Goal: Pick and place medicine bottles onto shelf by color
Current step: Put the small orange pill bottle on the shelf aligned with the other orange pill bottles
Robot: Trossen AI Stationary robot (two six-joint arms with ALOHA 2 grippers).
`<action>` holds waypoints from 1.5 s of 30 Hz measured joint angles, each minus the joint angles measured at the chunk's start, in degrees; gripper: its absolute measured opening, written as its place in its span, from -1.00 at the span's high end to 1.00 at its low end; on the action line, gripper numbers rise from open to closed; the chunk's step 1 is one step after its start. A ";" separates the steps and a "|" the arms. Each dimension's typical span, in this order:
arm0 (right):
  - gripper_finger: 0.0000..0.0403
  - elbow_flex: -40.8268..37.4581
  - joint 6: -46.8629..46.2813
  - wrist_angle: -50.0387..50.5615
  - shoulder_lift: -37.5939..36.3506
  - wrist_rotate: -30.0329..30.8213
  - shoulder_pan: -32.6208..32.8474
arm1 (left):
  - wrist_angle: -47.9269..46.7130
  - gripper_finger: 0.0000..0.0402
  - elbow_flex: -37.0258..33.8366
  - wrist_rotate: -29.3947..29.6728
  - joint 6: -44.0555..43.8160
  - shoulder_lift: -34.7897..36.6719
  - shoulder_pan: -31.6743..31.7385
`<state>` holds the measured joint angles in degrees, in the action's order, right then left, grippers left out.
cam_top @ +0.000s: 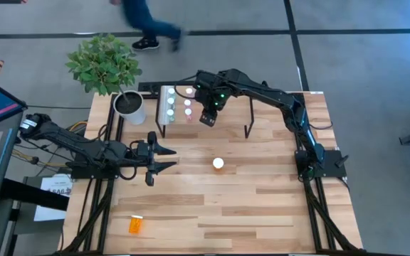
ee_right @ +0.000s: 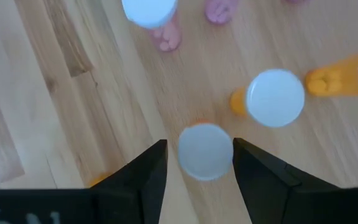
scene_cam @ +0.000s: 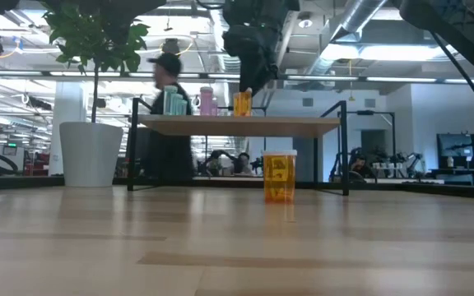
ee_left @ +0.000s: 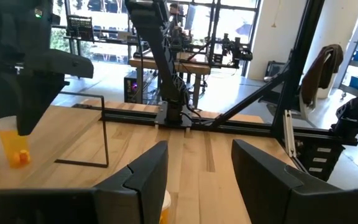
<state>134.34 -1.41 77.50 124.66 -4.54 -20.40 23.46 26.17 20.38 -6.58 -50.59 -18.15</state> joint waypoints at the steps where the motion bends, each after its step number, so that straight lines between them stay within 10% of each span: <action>1: -0.01 0.00 -0.04 0.41 0.00 0.00 0.00 | 0.00 0.17 0.00 0.01 0.03 0.00 0.00; 20: 0.27 0.00 -0.11 -1.97 -0.02 0.00 0.07 | 0.00 0.17 0.00 -0.01 0.01 0.00 0.00; 45: 0.10 0.00 -1.57 -2.56 -0.07 -0.46 0.15 | 0.00 0.17 0.00 -0.02 -0.01 0.00 0.00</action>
<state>134.34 -2.98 74.94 124.60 -4.99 -20.25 23.46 26.17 20.36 -6.59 -50.59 -18.15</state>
